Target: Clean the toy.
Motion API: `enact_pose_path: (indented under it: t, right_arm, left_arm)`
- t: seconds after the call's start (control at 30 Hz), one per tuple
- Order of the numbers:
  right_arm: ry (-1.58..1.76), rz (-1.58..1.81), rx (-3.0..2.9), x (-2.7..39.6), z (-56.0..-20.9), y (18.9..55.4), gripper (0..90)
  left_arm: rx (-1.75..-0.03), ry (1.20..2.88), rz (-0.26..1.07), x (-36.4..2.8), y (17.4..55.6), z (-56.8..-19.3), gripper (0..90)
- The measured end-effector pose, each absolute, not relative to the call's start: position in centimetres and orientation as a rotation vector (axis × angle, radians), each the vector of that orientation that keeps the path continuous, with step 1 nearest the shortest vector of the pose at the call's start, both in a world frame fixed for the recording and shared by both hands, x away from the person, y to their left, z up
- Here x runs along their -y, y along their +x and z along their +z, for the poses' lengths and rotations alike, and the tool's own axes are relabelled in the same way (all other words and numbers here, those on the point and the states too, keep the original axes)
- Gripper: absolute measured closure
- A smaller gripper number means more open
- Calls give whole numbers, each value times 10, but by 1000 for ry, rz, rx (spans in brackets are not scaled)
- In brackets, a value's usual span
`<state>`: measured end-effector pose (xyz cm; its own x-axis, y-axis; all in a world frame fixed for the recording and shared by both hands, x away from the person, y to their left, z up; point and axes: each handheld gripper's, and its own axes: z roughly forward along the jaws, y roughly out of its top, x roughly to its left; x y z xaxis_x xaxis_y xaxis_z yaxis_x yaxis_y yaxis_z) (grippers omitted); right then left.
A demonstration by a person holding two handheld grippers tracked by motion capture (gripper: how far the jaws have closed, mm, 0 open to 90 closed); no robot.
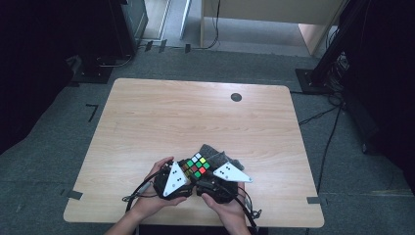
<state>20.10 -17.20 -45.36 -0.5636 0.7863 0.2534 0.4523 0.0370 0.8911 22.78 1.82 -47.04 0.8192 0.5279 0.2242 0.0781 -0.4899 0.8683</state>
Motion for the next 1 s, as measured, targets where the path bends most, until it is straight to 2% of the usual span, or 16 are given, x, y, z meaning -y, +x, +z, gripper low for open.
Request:
enact_pose_path:
  t: [0.2,0.4,0.5,0.53,0.57,0.77,0.87,0.9,0.97,1.0]
  right_arm:
    - [1252,1730,-2001,189,-445,202,261]
    - [1271,1741,-1905,210,-442,207,351]
    - [1328,1600,-1905,215,-452,215,367]
    - [1413,1453,-1920,217,-468,224,313]
    - [1451,1450,-1939,217,-475,228,300]
    - [1452,1222,-2114,199,-508,247,270]
    - [1381,1128,-2142,198,-517,249,431]
    - [1381,1128,-2142,198,-517,249,431]
    - [1368,1115,-2147,205,-516,250,500]
    - [1375,1072,-2141,214,-515,251,498]
  left_arm:
    - [-500,2018,540,-31,237,-472,342]
    - [-539,1988,488,-42,245,-470,342]
    - [-549,1981,478,-45,247,-470,342]
    - [-577,1972,455,-49,250,-470,342]
    - [-592,1961,437,-51,252,-470,342]
    - [-635,1923,388,-57,258,-467,342]
    - [-634,1925,389,-57,259,-467,343]
    - [-634,1925,389,-57,259,-467,343]
    - [-642,1926,397,-57,260,-466,343]
    - [-650,1919,385,-58,261,-466,343]
